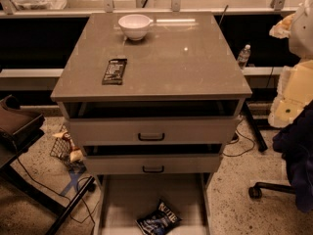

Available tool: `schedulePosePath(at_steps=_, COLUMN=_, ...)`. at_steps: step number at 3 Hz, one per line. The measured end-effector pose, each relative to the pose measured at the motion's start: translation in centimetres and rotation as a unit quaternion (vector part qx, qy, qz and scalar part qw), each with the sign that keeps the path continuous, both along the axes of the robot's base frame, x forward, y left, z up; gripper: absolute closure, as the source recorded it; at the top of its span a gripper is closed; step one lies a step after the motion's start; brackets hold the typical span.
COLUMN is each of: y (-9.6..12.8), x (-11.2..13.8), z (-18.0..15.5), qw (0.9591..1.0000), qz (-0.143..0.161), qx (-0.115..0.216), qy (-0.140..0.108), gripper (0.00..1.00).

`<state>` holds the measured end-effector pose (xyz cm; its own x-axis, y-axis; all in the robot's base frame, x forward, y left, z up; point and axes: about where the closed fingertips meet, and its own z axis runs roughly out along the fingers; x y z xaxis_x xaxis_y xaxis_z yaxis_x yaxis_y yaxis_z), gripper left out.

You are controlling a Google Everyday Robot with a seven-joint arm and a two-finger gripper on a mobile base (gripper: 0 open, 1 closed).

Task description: Pick blue chip bag from bottom drawer and place on counter

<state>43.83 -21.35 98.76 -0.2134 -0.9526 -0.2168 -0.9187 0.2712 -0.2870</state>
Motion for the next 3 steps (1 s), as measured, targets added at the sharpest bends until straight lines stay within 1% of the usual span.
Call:
schedulePosePath(at_steps=1, y=0.0, x=0.1, z=-0.4, qw=1.0, qz=-0.005, qx=0.0, qy=-0.005, gripper=0.0)
schedulePosePath(at_steps=2, y=-0.2, x=-0.2, z=-3.3, qw=0.9997, qz=0.001, qx=0.022, qy=-0.009, gripper=0.0)
schedulePosePath(at_steps=3, y=-0.8, x=0.6, z=-6.3, qw=0.9974, qz=0.002, qx=0.056, qy=-0.045, gripper=0.0)
